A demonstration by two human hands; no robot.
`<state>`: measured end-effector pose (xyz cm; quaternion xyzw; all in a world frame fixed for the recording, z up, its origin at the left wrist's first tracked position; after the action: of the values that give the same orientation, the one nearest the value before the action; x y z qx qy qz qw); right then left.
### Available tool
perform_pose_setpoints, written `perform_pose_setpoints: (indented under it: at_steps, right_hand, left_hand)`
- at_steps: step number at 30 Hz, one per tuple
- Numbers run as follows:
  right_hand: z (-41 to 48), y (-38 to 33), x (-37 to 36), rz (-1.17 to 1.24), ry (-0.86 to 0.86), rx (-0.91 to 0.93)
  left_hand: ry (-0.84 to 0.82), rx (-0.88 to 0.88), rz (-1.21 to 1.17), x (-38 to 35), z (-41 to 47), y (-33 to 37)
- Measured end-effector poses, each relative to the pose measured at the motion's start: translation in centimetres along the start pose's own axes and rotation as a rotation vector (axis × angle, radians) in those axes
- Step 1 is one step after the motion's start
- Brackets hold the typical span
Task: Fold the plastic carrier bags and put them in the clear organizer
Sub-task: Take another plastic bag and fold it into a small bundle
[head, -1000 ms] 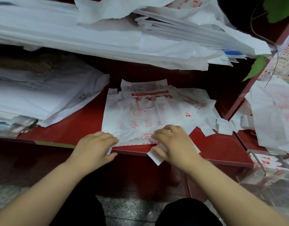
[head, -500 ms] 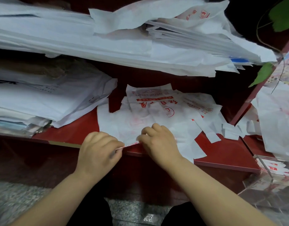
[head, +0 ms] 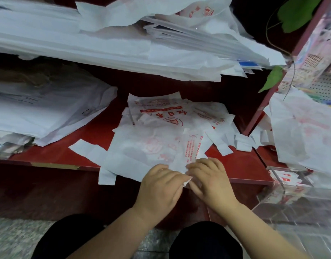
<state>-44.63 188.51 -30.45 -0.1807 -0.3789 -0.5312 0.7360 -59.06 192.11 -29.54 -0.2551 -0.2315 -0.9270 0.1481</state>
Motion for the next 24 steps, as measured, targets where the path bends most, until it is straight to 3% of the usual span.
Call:
perform_pose_setpoints:
  at_steps: [4,9,14,18,24]
  right_hand:
    - [-2.1,1.6,0.9,-0.005,0.043,-0.190]
    - [-3.8,2.7,1.2,0.124,0.101,-0.467]
    - [-3.8,2.7,1.3,0.315,0.094,-0.784]
    - [-2.6,3.2,0.8,0.281,0.059,-0.939]
    - [-1.4,3.6,0.0,0.189,0.042,-1.050]
  left_hand:
    - [-0.157,0.029,0.046,-0.8,-0.4,0.3]
    - [-0.262,0.188,0.241,1.3,-0.6,-4.9]
    - [-0.389,0.640,0.191,5.7,2.5,-8.2]
    - [-0.528,0.816,0.073,6.3,5.4,-11.0]
    - [-0.456,0.892,0.128,4.7,7.9,-13.3]
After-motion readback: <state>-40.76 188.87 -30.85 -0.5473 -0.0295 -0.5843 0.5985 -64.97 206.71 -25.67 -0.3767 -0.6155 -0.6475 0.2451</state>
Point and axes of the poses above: each hand's wrist, its own z-axis towards the middle knuckle, its own x-axis out of the back of the hand, y = z × x, the point moved 3 cm from there along z, towards the middle knuckle, and after that the axes turned 12 degrees about x, right-handed, at the moved point
